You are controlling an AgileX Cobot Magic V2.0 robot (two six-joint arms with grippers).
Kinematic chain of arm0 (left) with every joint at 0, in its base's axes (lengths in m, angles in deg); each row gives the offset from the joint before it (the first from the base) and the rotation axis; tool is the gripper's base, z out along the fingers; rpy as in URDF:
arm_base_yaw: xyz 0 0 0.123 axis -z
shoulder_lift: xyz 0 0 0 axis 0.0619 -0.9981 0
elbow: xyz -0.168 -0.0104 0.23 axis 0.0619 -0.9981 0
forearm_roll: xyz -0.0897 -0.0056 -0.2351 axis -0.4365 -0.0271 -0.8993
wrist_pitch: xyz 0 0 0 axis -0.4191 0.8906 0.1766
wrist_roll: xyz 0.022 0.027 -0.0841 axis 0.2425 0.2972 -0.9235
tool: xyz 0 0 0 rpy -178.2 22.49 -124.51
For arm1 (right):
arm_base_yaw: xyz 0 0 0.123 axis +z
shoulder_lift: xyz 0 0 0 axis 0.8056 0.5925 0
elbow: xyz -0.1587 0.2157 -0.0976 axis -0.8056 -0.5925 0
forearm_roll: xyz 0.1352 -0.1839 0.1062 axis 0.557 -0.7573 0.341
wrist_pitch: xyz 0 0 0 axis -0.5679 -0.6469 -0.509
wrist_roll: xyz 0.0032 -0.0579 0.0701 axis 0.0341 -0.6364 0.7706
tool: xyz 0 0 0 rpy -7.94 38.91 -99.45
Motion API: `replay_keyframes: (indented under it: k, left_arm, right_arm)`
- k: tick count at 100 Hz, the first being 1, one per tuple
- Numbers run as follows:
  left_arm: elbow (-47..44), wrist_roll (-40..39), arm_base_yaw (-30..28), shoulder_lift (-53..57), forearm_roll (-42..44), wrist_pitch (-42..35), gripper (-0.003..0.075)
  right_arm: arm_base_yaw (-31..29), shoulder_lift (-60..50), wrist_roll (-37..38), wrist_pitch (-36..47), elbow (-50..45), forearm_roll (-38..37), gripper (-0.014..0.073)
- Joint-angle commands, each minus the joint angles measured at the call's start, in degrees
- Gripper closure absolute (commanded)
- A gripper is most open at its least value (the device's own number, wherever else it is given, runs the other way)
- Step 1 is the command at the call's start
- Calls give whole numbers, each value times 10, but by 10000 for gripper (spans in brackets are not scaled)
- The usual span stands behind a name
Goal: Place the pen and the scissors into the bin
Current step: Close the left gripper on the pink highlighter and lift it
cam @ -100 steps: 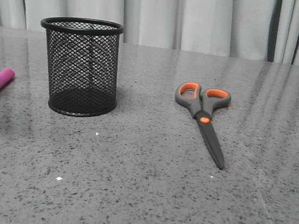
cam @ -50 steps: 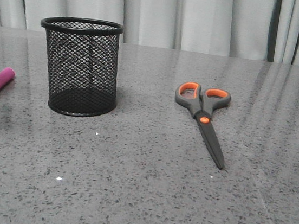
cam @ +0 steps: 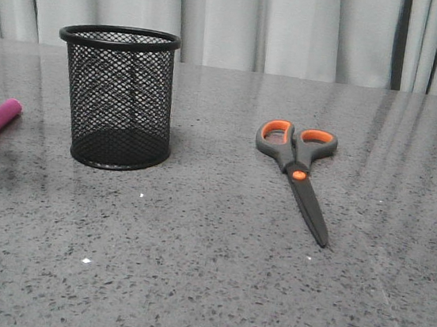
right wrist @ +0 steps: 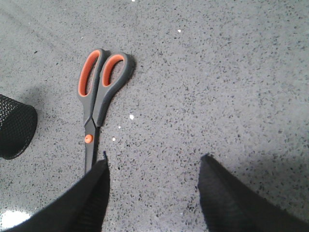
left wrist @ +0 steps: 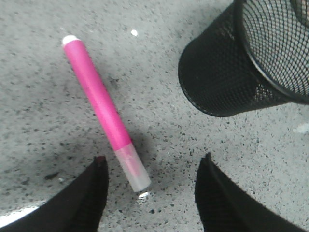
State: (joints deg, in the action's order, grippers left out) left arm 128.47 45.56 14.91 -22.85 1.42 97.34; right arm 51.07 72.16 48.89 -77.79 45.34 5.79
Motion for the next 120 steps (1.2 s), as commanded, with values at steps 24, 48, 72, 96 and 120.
replay_keyframes:
  k: [24, 48, 72, 96, 120]
  left_arm:
    - [54, -97, 47, -67, 84, -34, 354]
    - [57, -134, 49, -110, 116, -61, 353]
    - [58, -134, 49, -137, 115, -93, 353]
    - [58, -134, 49, -146, 111, -103, 390]
    - [58, -134, 49, -146, 113, -103, 597]
  right_arm:
    - [-4, 2, -6, 22, 20, 18, 224]
    - [-4, 2, -6, 22, 20, 18, 224]
    - [-4, 2, -6, 23, 20, 18, 224]
    - [-4, 2, -6, 25, 20, 17, 224]
    - [-4, 2, -6, 31, 20, 17, 224]
